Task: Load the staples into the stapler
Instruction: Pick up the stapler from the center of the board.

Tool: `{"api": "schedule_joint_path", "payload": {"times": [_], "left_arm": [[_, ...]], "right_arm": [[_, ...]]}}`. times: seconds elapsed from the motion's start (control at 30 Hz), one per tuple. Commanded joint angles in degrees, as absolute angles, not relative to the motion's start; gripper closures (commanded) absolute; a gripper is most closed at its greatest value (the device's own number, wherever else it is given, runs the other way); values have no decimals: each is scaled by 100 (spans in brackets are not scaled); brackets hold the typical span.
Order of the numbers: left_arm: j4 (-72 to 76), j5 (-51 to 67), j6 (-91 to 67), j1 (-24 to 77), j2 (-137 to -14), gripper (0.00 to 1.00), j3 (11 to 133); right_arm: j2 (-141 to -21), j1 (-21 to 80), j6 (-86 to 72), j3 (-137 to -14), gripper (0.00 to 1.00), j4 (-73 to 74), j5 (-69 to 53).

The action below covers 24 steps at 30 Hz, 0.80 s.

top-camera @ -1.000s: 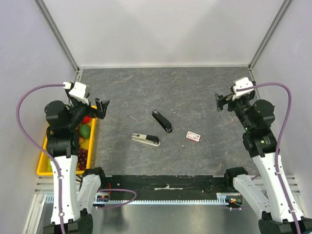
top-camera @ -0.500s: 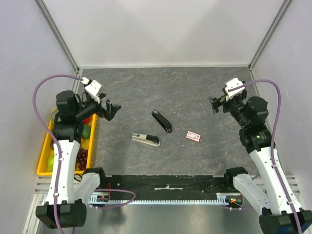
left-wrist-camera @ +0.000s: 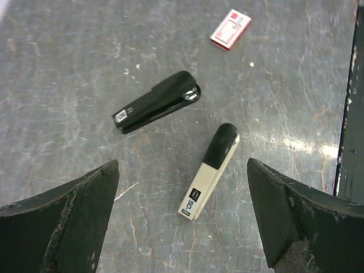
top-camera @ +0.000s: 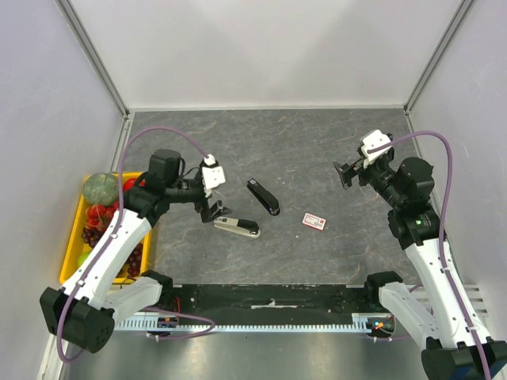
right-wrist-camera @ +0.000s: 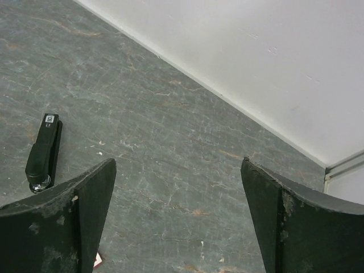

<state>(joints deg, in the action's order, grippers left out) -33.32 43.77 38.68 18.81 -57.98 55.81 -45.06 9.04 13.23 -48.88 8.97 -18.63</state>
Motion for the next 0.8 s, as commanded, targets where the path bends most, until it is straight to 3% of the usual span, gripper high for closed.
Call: {"api": "schedule_joint_path", "payload": {"times": [0.0, 0.5, 0.77], "left_arm": [[-3480, 4122, 4700, 2310, -6046, 0, 5345], [-3691, 3955, 5941, 2900, -7461, 0, 5484], [-3613, 3700, 5907, 3138, -8129, 9, 5581]], "right_arm": [[-4544, 870, 1432, -4843, 2, 826, -2109], [-4676, 870, 1661, -4755, 2, 870, -2259], [-4720, 861, 1696, -4746, 2, 879, -2259]]}}
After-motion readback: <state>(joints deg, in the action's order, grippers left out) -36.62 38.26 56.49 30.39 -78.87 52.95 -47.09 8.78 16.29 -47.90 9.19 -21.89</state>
